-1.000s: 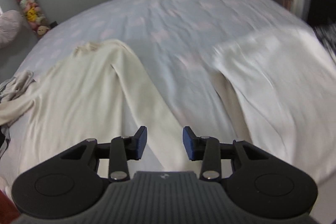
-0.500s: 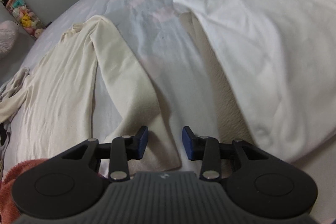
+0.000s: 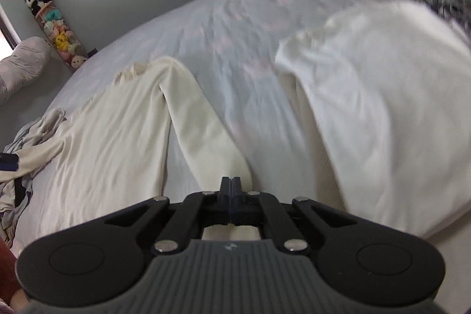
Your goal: Fold clothes
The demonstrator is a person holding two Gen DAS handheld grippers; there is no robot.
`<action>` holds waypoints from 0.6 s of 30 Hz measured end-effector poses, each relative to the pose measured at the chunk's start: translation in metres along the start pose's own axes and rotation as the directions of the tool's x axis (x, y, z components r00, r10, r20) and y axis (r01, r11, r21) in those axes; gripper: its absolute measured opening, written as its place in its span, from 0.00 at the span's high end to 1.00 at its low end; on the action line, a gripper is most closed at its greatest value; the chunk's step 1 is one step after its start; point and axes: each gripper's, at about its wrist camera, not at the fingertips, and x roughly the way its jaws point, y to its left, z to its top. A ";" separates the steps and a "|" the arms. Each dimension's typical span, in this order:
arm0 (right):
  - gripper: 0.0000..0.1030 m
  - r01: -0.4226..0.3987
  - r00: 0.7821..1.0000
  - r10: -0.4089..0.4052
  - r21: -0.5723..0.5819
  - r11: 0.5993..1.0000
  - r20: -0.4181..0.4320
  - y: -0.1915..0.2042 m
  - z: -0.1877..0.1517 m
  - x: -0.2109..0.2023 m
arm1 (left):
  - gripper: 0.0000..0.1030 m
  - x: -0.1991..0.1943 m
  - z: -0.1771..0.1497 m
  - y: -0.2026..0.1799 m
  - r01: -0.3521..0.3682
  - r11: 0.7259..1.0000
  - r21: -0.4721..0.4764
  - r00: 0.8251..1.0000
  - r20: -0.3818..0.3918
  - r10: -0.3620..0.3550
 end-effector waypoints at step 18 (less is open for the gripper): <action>0.91 0.009 0.979 0.031 0.195 0.981 -0.202 -0.026 -0.046 0.066 | 0.73 0.004 -0.006 0.010 -0.008 0.999 -0.032 1.000 -0.015 0.007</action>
